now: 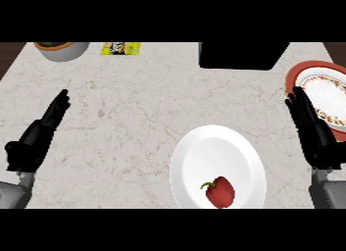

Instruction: Pick the bell pepper from the plate and place it in the plate

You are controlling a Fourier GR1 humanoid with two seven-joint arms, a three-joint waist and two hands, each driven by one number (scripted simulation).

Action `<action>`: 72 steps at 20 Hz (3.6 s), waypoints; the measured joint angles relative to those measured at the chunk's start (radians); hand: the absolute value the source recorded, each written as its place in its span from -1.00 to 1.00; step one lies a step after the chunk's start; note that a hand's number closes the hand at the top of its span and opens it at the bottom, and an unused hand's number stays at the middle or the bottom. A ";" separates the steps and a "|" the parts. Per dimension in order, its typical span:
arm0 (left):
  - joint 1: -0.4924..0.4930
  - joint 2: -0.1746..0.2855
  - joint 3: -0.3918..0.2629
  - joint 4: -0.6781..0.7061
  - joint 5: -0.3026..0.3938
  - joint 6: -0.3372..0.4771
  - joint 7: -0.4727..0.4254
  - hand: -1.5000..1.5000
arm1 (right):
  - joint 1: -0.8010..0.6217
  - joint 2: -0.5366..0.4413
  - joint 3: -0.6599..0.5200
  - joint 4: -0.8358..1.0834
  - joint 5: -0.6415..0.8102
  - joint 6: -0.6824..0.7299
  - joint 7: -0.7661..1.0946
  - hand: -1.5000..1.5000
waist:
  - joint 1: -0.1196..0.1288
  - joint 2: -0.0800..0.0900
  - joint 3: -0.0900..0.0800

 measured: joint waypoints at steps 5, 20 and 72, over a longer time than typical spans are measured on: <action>0.024 -0.025 0.027 0.008 0.021 0.009 -0.008 0.00 | -0.020 0.114 0.237 -0.123 0.096 0.013 0.057 1.00 | -0.008 0.004 0.005; 0.084 -0.121 0.048 0.060 0.055 -0.006 -0.036 0.00 | 0.339 0.211 0.695 -0.245 0.634 -0.469 -0.379 -1.00 | -0.043 0.007 0.009; 0.079 -0.241 0.223 0.064 -0.100 -0.151 -0.005 0.00 | 0.258 0.177 0.595 -0.298 1.382 0.040 0.519 1.00 | -0.033 0.006 0.004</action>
